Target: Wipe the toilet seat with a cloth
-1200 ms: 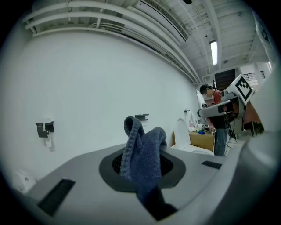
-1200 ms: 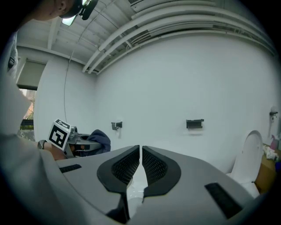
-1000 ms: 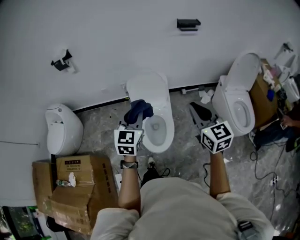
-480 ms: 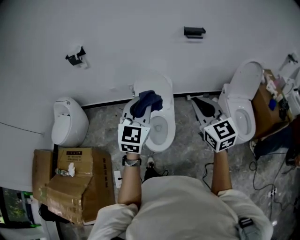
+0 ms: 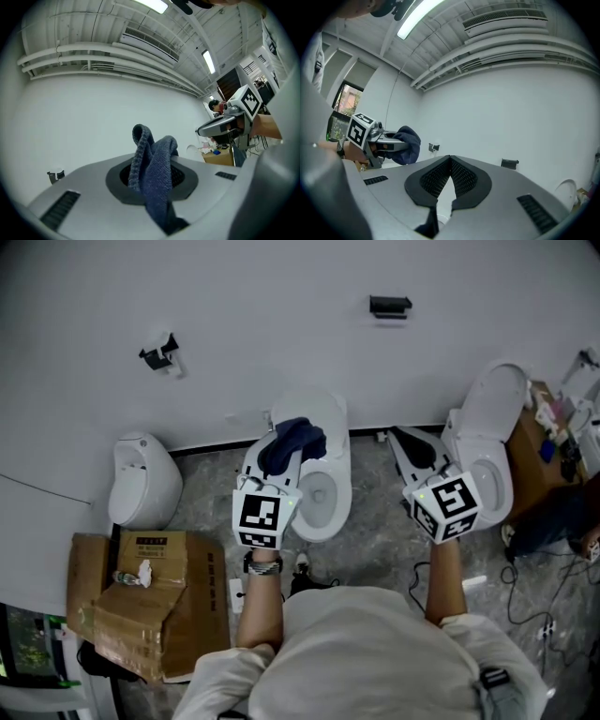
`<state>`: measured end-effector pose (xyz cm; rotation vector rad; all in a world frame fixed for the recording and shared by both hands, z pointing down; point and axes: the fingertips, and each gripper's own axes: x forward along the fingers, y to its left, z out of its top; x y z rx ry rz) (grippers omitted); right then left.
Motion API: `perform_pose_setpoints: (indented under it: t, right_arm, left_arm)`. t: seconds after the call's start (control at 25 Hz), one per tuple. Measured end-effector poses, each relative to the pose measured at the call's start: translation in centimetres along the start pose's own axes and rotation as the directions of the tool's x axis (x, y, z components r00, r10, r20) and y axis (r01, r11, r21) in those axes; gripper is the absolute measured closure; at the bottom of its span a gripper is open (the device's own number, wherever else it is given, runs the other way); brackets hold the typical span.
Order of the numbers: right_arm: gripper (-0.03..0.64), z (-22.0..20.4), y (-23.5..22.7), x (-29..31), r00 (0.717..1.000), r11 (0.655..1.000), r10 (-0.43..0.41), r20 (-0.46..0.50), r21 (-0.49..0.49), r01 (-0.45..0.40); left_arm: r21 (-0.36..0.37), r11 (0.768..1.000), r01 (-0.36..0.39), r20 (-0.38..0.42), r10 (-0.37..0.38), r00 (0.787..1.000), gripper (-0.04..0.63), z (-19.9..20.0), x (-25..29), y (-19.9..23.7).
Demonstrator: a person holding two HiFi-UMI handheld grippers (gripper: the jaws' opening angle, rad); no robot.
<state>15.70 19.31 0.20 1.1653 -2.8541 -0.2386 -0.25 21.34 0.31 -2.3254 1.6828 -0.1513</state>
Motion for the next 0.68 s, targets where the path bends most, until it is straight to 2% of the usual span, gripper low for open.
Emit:
perform_pose_setpoints:
  t: [0.68]
  right_arm:
    - [0.588,-0.90,0.64,-0.64,1.000,1.000,0.009,-0.022,-0.007,-0.009]
  left_arm:
    - [-0.002,1.000,0.002,0.026,-0.002,1.000,0.548,0.46,-0.75,-0.54]
